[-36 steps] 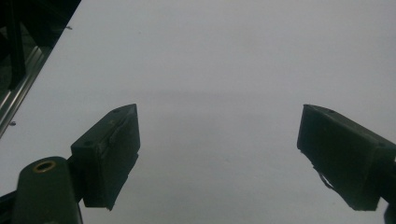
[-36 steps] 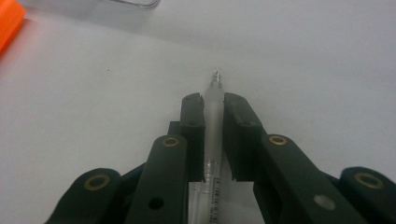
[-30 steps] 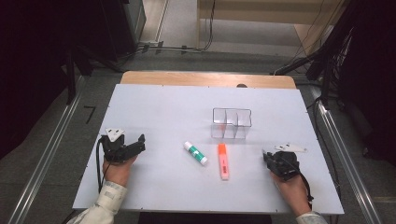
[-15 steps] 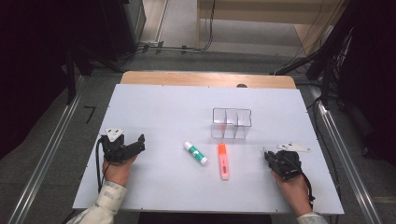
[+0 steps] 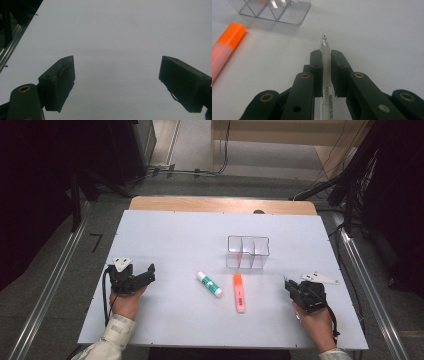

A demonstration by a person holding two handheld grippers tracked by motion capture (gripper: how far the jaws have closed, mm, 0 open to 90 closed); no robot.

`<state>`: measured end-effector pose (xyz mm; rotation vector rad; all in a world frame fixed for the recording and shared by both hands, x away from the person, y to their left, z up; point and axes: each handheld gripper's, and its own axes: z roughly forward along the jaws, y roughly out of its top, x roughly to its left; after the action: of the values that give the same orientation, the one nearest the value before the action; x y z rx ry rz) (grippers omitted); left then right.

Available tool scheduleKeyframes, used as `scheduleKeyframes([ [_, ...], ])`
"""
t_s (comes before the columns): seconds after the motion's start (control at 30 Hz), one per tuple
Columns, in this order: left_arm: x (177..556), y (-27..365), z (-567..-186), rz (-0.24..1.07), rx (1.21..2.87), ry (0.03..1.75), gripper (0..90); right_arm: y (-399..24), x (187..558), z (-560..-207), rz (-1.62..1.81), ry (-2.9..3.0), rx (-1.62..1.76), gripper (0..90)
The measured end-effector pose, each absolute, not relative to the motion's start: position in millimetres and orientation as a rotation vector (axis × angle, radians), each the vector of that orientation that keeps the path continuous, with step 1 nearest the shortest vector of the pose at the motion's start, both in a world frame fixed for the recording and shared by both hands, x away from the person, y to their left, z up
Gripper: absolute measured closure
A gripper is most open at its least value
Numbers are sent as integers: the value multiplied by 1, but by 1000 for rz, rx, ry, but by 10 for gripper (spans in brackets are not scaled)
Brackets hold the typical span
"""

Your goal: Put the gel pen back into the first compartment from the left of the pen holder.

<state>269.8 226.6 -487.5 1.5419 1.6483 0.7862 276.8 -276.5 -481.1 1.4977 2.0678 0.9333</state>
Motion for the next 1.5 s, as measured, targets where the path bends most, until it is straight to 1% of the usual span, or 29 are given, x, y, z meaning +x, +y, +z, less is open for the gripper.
scheduleKeyframes([
  [0.6, 270, 227, -488, 784, 1543, 1653, 140, -263, 288, -454, 1086, 2047, 1448, 788],
  [0.93, 270, 228, -488, 782, 1543, 1654, 140, -239, 302, -444, 1121, 2062, 1378, 788],
  [1.23, 270, 228, -489, 780, 1543, 1654, 140, -216, 315, -428, 1163, 2072, 1306, 788],
  [1.5, 270, 228, -489, 780, 1541, 1653, 140, -207, 327, -419, 1173, 2079, 1293, 788],
])
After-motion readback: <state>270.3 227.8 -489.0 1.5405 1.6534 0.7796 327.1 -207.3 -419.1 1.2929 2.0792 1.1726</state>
